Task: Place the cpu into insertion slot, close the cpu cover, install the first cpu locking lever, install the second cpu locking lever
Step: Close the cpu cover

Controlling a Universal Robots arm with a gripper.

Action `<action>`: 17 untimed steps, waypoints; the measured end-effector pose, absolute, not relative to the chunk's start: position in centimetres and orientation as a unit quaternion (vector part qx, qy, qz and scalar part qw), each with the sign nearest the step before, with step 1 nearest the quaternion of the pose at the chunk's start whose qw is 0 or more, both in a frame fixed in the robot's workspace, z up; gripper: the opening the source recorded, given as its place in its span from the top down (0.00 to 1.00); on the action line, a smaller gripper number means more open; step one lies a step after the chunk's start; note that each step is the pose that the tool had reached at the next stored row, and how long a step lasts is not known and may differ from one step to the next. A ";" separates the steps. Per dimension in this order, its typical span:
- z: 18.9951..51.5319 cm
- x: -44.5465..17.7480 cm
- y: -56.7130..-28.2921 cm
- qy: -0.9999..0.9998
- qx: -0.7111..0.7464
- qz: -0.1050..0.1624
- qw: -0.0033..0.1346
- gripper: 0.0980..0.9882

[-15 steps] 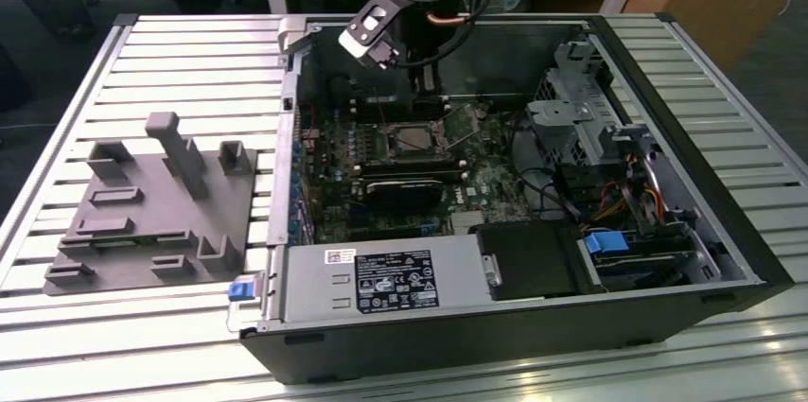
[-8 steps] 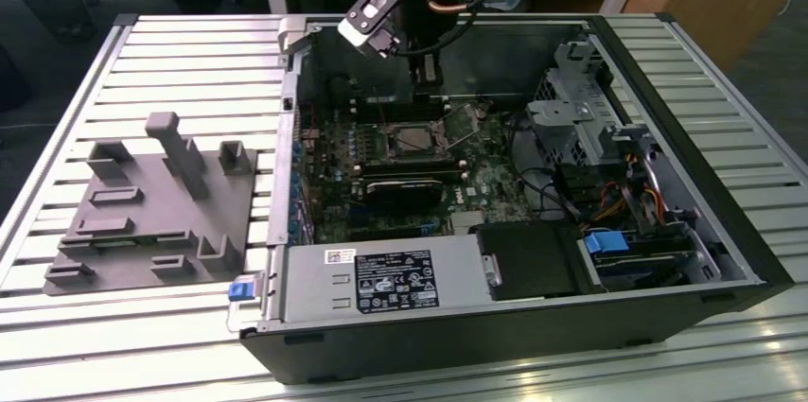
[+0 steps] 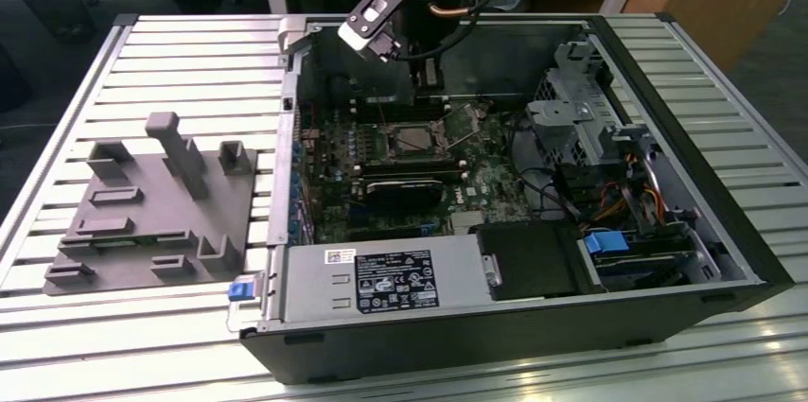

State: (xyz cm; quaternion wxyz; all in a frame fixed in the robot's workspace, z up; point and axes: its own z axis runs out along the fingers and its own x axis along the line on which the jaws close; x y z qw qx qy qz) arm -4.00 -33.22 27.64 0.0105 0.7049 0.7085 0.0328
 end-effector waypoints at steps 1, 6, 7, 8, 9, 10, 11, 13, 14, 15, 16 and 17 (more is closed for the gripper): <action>27.6 -3.9 -33.2 0.709 0.705 0.033 0.010 0.99; 27.7 -3.4 -33.2 0.709 0.705 0.033 0.010 0.99; 27.6 -3.2 -33.2 0.709 0.705 0.033 0.010 0.99; 27.6 -3.1 -33.2 0.709 0.705 0.033 0.010 0.99; 27.6 -3.0 -33.2 0.708 0.705 0.033 0.010 0.99; 27.6 -2.8 -33.2 0.708 0.705 0.033 0.010 0.99; 27.6 -2.7 -33.2 0.709 0.705 0.033 0.010 0.99; 27.6 -2.2 -33.2 0.709 0.705 0.033 0.010 0.99; 27.6 -1.9 -33.2 0.709 0.705 0.032 0.010 0.99; 27.6 -1.6 -33.2 0.708 0.705 0.032 0.010 0.99; 27.6 -1.3 -33.2 0.709 0.705 0.032 0.009 0.99; 27.6 -0.9 -33.2 0.709 0.705 0.031 0.009 0.99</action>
